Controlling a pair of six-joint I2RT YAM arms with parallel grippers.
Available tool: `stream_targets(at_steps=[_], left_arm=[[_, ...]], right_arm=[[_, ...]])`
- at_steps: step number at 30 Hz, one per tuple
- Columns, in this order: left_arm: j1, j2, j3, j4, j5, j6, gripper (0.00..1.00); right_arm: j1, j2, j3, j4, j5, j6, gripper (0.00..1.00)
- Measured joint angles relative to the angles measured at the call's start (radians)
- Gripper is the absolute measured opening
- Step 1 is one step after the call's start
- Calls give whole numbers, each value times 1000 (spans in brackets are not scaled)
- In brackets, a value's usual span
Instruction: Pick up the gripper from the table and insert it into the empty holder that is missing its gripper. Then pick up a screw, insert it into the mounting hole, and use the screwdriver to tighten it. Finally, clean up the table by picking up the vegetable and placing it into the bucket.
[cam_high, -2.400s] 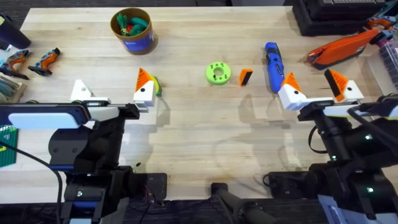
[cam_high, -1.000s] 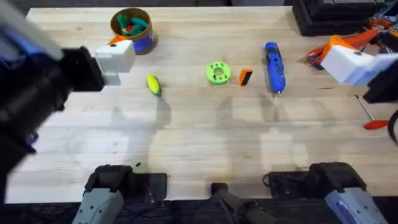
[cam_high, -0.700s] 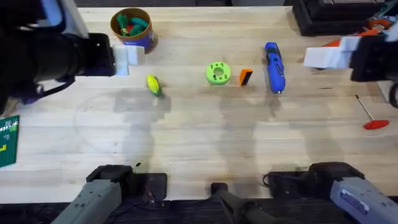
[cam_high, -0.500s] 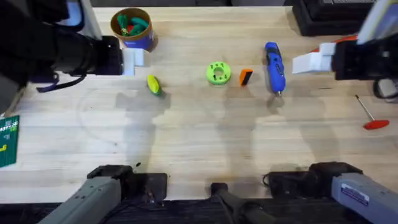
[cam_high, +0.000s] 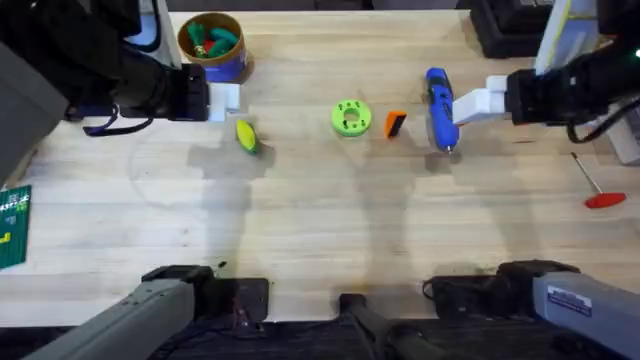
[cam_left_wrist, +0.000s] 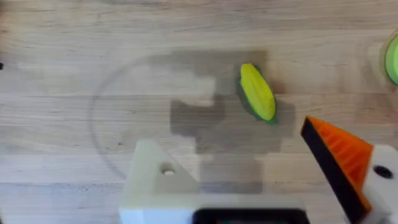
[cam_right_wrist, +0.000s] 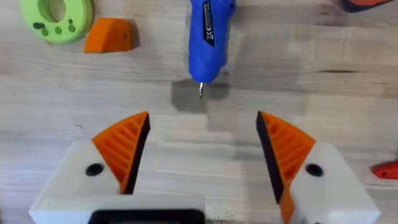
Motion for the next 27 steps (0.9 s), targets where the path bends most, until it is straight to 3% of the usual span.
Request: stream_targets(at_steps=[5, 12, 20, 27], left_arm=[[-29, 32, 17, -19, -5, -68, 986], [-100, 120, 116, -118, -37, -261, 986], [-102, 290, 125, -91, -37, -438, 985], [-102, 422, 125, -67, 10, -497, 985]], right_arm=[[0, 15, 0, 5, 0, 0, 989], [0, 15, 1, 8, 0, 0, 989], [0, 15, 1, 7, 0, 0, 990], [0, 15, 1, 7, 0, 0, 990]])
